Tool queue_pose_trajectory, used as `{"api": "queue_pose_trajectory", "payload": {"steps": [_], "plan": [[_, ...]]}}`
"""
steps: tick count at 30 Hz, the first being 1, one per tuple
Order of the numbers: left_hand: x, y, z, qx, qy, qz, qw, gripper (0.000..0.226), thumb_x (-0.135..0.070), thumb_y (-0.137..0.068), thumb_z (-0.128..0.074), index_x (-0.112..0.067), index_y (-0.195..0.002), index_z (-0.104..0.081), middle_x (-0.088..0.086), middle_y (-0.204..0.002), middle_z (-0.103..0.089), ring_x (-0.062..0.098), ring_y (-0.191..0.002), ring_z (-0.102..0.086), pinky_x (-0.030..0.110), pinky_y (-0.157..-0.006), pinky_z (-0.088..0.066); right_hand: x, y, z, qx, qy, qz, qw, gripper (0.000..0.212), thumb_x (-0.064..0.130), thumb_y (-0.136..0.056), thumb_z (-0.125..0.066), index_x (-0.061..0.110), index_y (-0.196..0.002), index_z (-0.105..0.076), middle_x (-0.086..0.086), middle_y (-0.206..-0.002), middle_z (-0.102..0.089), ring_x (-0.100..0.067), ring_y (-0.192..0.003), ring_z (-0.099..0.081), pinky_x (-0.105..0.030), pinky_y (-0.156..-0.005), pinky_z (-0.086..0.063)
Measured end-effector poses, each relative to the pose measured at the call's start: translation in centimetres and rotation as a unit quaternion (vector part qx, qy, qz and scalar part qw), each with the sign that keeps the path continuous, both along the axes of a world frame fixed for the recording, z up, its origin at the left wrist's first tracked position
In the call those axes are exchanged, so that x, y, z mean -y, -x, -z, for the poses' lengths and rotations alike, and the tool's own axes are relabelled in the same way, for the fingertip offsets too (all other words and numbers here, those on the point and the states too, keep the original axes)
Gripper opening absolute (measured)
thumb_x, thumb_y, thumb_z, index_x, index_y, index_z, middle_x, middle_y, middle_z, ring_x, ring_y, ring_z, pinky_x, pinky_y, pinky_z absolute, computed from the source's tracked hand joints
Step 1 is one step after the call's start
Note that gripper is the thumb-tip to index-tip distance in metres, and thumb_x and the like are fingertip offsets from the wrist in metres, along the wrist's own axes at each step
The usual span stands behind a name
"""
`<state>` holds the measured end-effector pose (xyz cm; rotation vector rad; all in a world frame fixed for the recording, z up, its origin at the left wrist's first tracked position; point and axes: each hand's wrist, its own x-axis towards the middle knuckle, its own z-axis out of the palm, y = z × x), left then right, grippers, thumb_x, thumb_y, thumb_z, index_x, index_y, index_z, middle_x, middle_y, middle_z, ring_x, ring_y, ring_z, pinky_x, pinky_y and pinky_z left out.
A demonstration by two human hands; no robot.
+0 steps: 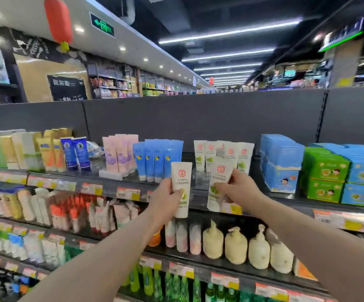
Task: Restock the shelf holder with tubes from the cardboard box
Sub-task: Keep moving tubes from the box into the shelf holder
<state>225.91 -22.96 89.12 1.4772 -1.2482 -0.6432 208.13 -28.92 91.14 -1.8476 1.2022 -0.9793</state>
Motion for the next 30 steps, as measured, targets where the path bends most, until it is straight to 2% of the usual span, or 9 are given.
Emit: {"api": "queue_pose_trajectory", "payload": {"steps": [4,6,8,10,13,15,22,26,30], "plan": [[5.4,-0.5,0.2,-0.004,0.001,0.044,0.999,0.027,-0.010,-0.093,-0.050,-0.019,-0.119,-0.049,-0.002,-0.112,-0.057,0.015,-0.103,-0.055,0.033,-0.085,-0.045,3.2,0.1,-0.6,-0.002,0.003,0.050,0.999,0.029,0.014,-0.086,-0.064,0.023,-0.111,-0.053,0.012,-0.091,-0.059,-0.012,-0.084,-0.059,-0.029,-0.072,-0.050],[7.6,0.0,0.5,-0.015,-0.004,0.067,0.998,0.025,-0.009,-0.093,-0.051,-0.019,-0.116,-0.049,-0.002,-0.113,-0.057,0.017,-0.105,-0.057,0.036,-0.087,-0.048,5.1,0.5,-1.4,-0.011,0.014,0.077,0.997,0.027,0.014,-0.084,-0.064,0.024,-0.107,-0.052,0.011,-0.087,-0.060,-0.012,-0.082,-0.060,-0.030,-0.073,-0.053],[9.6,0.4,0.5,-0.027,-0.006,0.085,0.996,0.026,-0.009,-0.092,-0.052,-0.019,-0.117,-0.048,0.000,-0.119,-0.059,0.019,-0.109,-0.058,0.043,-0.094,-0.048,7.1,0.7,-2.5,-0.028,0.029,0.097,0.994,0.024,0.015,-0.082,-0.065,0.020,-0.104,-0.056,0.001,-0.091,-0.064,-0.017,-0.082,-0.063,-0.035,-0.071,-0.056],[11.5,0.6,0.3,-0.040,0.002,0.095,0.995,0.025,-0.009,-0.093,-0.052,-0.022,-0.114,-0.048,0.001,-0.120,-0.060,0.019,-0.108,-0.058,0.044,-0.093,-0.049,9.2,0.6,-3.7,-0.030,0.045,0.098,0.994,0.023,0.013,-0.081,-0.065,0.020,-0.102,-0.057,-0.003,-0.093,-0.065,-0.021,-0.084,-0.064,-0.036,-0.072,-0.056],[13.9,0.4,0.0,-0.040,0.013,0.086,0.995,0.023,-0.007,-0.093,-0.051,-0.023,-0.109,-0.049,-0.003,-0.113,-0.062,0.012,-0.099,-0.060,0.030,-0.078,-0.051,12.3,-0.1,-5.3,-0.019,0.061,0.070,0.995,0.026,0.013,-0.083,-0.064,0.021,-0.107,-0.057,0.004,-0.090,-0.064,-0.015,-0.082,-0.062,-0.034,-0.070,-0.055],[15.3,0.0,-0.4,-0.023,0.024,0.070,0.997,0.022,-0.006,-0.092,-0.050,-0.022,-0.107,-0.051,-0.005,-0.107,-0.063,0.006,-0.094,-0.059,0.023,-0.071,-0.047,14.4,-0.8,-6.1,-0.025,0.071,0.049,0.996,0.026,0.016,-0.084,-0.064,0.019,-0.109,-0.059,0.001,-0.097,-0.066,-0.017,-0.088,-0.064,-0.034,-0.071,-0.057],[19.1,-0.5,-0.9,-0.039,0.033,0.025,0.998,0.024,-0.006,-0.092,-0.050,-0.018,-0.112,-0.055,-0.005,-0.110,-0.066,0.011,-0.100,-0.063,0.030,-0.081,-0.052,20.3,-2.3,-7.7,-0.077,0.111,-0.010,0.991,0.033,0.013,-0.075,-0.068,0.014,-0.106,-0.057,-0.003,-0.100,-0.066,-0.019,-0.092,-0.065,-0.038,-0.079,-0.057],[20.2,-0.2,-0.6,-0.065,0.041,0.018,0.997,0.027,-0.004,-0.092,-0.050,-0.015,-0.116,-0.054,-0.002,-0.112,-0.067,0.013,-0.101,-0.064,0.030,-0.082,-0.053,22.2,-2.7,-7.9,-0.112,0.133,-0.029,0.984,0.024,0.016,-0.074,-0.070,0.013,-0.096,-0.061,-0.002,-0.096,-0.067,-0.020,-0.090,-0.065,-0.038,-0.079,-0.054],[21.1,-0.2,-0.6,-0.062,0.034,0.024,0.997,0.027,-0.007,-0.092,-0.051,-0.016,-0.117,-0.053,-0.001,-0.115,-0.066,0.014,-0.104,-0.063,0.037,-0.089,-0.053,23.0,-3.0,-7.8,-0.178,0.136,-0.026,0.974,0.017,0.025,-0.075,-0.070,0.014,-0.083,-0.061,0.000,-0.084,-0.064,-0.024,-0.084,-0.062,-0.040,-0.078,-0.051]]}}
